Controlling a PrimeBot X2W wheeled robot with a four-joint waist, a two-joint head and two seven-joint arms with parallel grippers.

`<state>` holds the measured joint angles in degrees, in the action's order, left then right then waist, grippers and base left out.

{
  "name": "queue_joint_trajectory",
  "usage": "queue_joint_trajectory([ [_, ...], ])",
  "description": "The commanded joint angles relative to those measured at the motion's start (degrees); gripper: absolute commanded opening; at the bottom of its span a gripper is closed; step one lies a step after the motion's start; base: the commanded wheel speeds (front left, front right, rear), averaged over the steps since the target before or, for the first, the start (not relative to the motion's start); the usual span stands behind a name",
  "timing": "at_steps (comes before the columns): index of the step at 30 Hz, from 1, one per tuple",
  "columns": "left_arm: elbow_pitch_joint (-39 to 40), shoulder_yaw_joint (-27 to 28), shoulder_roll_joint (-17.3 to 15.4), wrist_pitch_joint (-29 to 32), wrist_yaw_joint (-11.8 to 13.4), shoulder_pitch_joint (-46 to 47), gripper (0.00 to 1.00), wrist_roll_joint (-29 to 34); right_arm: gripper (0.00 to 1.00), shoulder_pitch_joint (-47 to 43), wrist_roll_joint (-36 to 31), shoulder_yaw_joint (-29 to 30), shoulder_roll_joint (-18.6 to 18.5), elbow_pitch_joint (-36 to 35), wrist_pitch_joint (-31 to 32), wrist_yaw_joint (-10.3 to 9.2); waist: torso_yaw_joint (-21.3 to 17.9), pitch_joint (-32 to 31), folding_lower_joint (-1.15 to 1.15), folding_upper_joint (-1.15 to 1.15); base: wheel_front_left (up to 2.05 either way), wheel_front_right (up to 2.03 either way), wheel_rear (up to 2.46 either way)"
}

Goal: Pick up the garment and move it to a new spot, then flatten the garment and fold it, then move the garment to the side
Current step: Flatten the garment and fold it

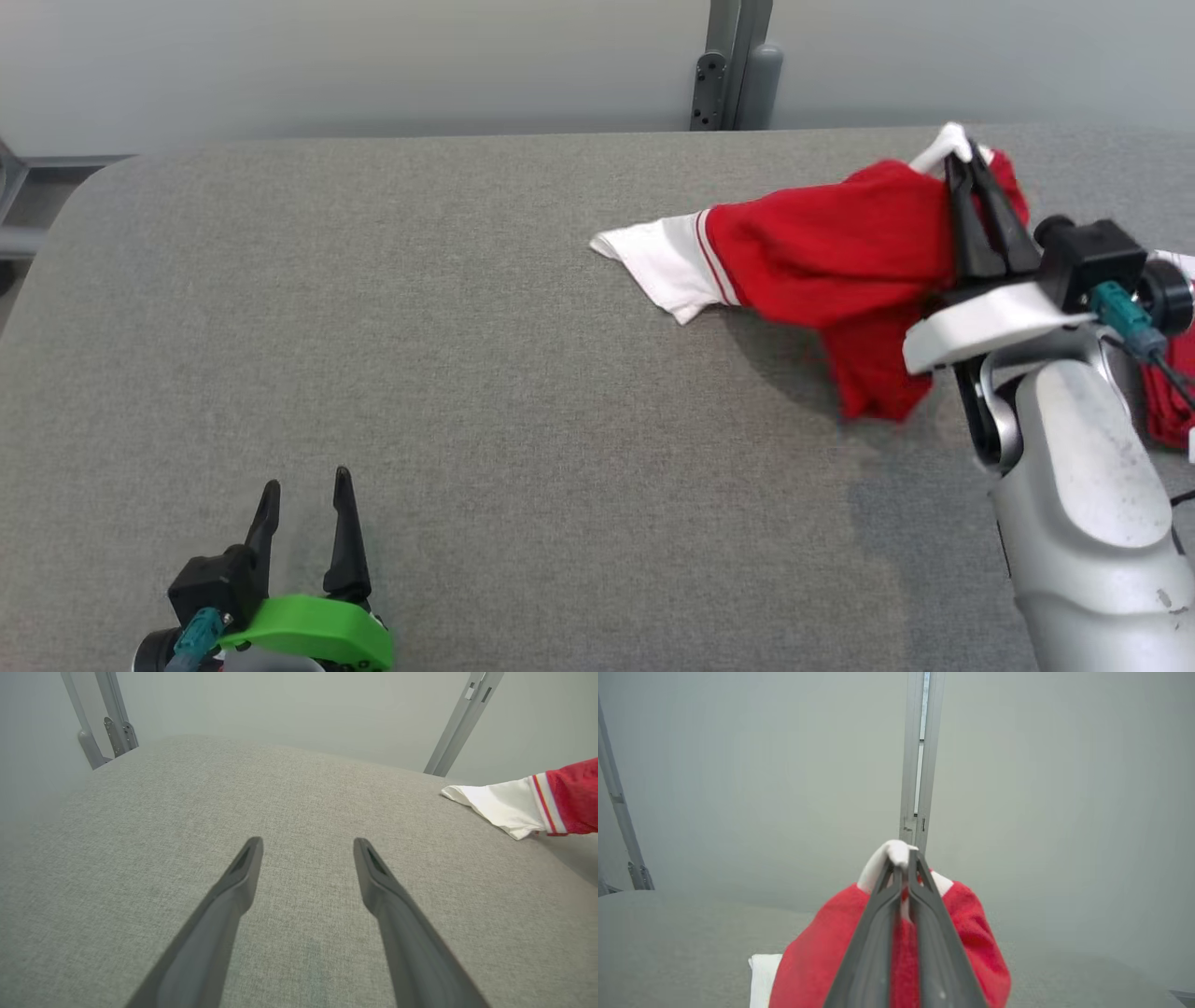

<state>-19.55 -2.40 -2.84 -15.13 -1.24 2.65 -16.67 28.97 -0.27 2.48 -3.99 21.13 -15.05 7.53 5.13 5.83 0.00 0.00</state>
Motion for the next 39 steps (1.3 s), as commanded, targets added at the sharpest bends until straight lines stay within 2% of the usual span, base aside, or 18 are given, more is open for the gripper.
queue_joint_trajectory([
  [1, -0.2, -0.3, -0.1, 0.0, 0.2, -0.7, 1.00, -0.3, 0.00, 1.8, -0.4, -0.1, -0.5, -1.1, -0.2, -0.09, -1.3, -1.4, 0.00, 0.00, 0.00, 0.00, 0.00],
  [6, -0.5, -1.6, -0.1, 0.0, 0.5, -0.8, 1.00, -1.6, 0.00, 6.3, -1.1, -1.1, -1.6, -2.8, -0.2, -0.09, -1.3, -2.0, 0.00, 0.00, 0.00, 0.00, 0.00],
  [10, -0.5, -2.6, -0.1, 0.0, 0.8, -0.8, 1.00, -2.7, 0.00, 8.3, -0.3, -3.5, -1.4, -1.5, -0.2, -0.08, -0.5, -1.9, 0.00, 0.00, 0.00, 0.00, 0.00],
  [17, -0.9, -4.2, -0.1, 0.0, 1.1, -0.7, 1.00, -3.7, 0.00, 12.2, 1.6, -9.2, -0.2, 0.7, -0.2, -0.08, 2.5, -1.8, 0.00, 0.00, 0.00, 0.00, 0.00],
  [23, -1.2, -4.5, -0.1, 0.0, 1.3, -1.4, 1.00, -4.1, 0.00, 15.8, 2.2, -10.1, 0.2, 0.9, -0.2, -0.08, 4.7, -2.6, 0.00, 0.00, 0.00, 0.00, 0.00],
  [32, -1.3, -3.6, -0.1, 0.0, 1.4, -3.0, 1.00, -3.1, 0.00, 18.1, 2.8, -8.7, 0.1, -2.5, -0.2, -0.08, 3.1, -4.7, 0.00, 0.00, 0.00, 0.00, 0.00],
  [39, -0.9, -4.8, -0.1, 0.0, 1.3, -2.1, 1.00, -3.3, 0.00, 20.2, 3.5, -10.9, 0.6, -2.7, -0.2, -0.08, 2.1, -4.5, 0.00, 0.00, 0.00, 0.00, 0.00],
])
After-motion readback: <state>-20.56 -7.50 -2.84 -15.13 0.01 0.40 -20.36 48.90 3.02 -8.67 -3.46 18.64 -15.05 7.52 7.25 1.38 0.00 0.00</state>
